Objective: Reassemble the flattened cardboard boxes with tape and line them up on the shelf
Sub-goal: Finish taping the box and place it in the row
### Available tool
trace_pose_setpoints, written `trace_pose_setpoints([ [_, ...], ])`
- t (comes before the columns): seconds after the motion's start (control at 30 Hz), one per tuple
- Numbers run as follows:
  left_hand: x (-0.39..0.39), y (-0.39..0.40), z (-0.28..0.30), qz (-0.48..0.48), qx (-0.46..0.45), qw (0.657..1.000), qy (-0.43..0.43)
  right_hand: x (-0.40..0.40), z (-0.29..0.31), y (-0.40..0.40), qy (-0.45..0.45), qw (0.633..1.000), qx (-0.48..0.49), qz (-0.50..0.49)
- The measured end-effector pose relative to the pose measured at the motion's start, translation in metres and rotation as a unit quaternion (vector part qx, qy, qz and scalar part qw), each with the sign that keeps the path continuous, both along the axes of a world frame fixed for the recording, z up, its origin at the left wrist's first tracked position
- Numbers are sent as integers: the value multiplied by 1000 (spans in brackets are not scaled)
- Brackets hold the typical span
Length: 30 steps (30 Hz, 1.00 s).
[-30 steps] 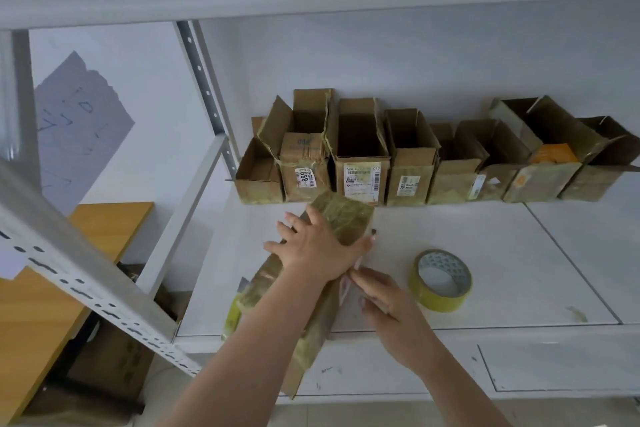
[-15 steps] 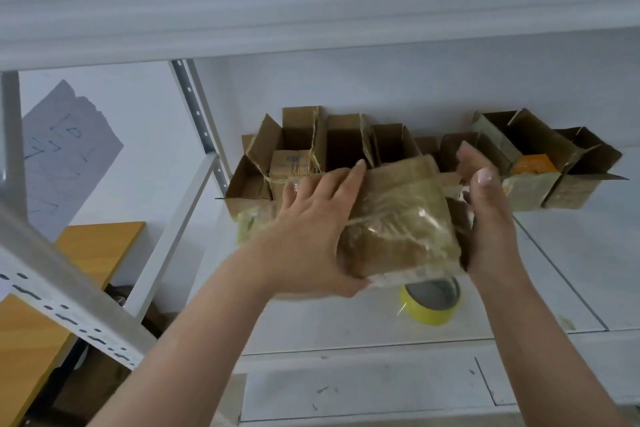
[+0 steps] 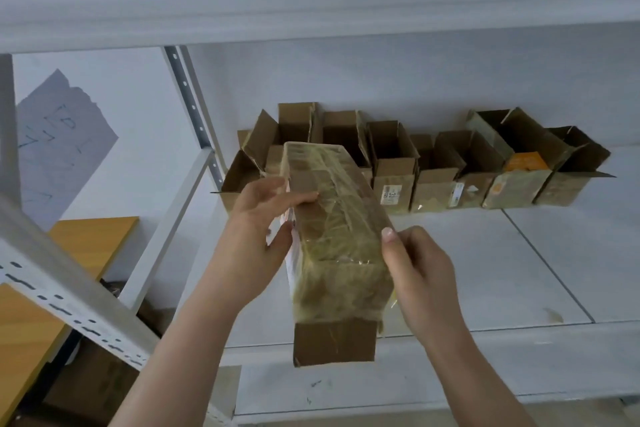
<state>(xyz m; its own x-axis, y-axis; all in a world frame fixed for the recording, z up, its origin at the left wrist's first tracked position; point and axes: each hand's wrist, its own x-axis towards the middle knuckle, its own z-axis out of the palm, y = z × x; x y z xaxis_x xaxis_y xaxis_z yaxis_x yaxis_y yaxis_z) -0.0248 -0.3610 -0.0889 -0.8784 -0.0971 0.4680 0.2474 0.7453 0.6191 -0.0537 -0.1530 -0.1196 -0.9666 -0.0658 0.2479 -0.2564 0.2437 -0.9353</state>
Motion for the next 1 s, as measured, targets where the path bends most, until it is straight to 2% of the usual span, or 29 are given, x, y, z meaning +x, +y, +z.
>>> trace_pose_setpoints([
  [0.1,-1,0,-21,4,78,995,-56,8,-18,-6,17,998,62,-24],
  [0.2,-4,1,-47,-20,198,967,-161,10,-41,-10,-13,989,146,-16],
  [0.23,-6,4,-57,-17,202,959,-197,9,-47,-11,-41,983,178,5],
  [0.33,-6,9,-90,23,55,953,-296,3,-60,-9,-115,965,208,113],
  [0.4,-5,8,-102,43,51,945,-320,-9,-66,0,-115,961,223,114],
  [0.43,-5,7,-106,45,67,944,-321,-18,-69,7,-95,956,264,84],
  [0.5,-7,7,-112,45,62,944,-320,-36,-76,25,-50,911,409,36],
  [0.57,-11,12,-113,48,42,945,-320,-47,-86,40,-69,833,547,49],
  [0.6,-14,16,-113,48,33,946,-319,-50,-93,44,-91,807,581,57],
  [0.67,-19,21,-112,52,22,946,-319,-51,-103,50,-113,780,613,45],
  [0.73,-20,22,-111,64,-8,948,-313,-50,-109,53,-84,769,634,13],
  [0.8,-17,20,-108,77,-53,958,-272,-48,-106,56,-48,777,628,-22],
  [0.87,-12,21,-102,80,-73,970,-218,-45,-94,59,-28,806,590,-43],
  [0.93,-10,25,-93,69,-75,976,-194,-45,-75,63,-10,867,498,-33],
  [1.0,-9,31,-84,54,-47,980,-187,-41,-49,63,-43,933,356,32],
])
